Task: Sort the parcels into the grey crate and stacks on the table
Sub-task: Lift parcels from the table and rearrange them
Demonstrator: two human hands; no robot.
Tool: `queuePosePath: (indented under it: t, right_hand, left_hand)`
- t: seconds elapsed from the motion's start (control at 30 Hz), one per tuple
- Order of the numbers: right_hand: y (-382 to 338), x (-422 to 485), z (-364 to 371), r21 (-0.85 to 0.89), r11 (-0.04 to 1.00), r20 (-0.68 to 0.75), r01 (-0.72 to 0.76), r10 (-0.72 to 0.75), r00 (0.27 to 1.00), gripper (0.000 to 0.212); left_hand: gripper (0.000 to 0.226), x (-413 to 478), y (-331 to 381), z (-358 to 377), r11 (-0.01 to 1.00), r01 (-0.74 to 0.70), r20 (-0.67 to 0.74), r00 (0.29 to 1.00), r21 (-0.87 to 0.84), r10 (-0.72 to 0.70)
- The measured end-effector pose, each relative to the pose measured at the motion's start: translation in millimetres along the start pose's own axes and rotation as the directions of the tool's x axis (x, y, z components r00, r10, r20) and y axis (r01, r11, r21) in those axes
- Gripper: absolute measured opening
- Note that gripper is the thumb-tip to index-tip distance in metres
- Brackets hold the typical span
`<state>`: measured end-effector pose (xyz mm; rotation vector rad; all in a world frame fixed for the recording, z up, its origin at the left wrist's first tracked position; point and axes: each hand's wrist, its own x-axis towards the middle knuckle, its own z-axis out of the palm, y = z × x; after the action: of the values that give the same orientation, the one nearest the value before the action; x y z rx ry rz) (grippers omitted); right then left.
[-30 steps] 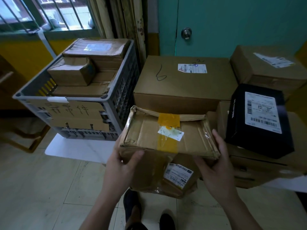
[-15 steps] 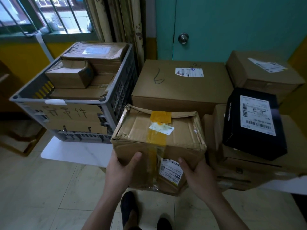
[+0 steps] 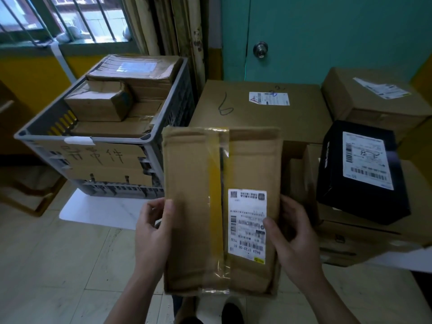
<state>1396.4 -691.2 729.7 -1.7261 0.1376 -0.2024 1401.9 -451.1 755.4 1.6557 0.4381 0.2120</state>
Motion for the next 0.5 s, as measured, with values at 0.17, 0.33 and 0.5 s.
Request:
queuePosePath:
  t: [0.17, 0.33, 0.5]
  right_hand:
    - [-10.4, 6.0, -11.4, 0.02, 1.0, 0.072, 0.003, -0.004, 0.997, 0.079]
    - [-12.8, 9.9, -16.1, 0.07, 0.997, 0.099, -0.034, 0.027, 0.995, 0.068]
    - [-10.2, 5.7, -15.1, 0.096, 0.992, 0.105, -0.078, 0.068, 0.992, 0.08]
  left_hand:
    - [0.063, 7.7, 3.0, -12.7, 0.999, 0.03, 0.208, 0.978, -0.026, -0.024]
    - [0.074, 8.8, 2.5, -14.7, 0.995, 0.082, 0.295, 0.953, -0.054, -0.063]
    - [0.072, 9.9, 4.1, -16.6, 0.99, 0.121, 0.298, 0.95, -0.076, -0.094]
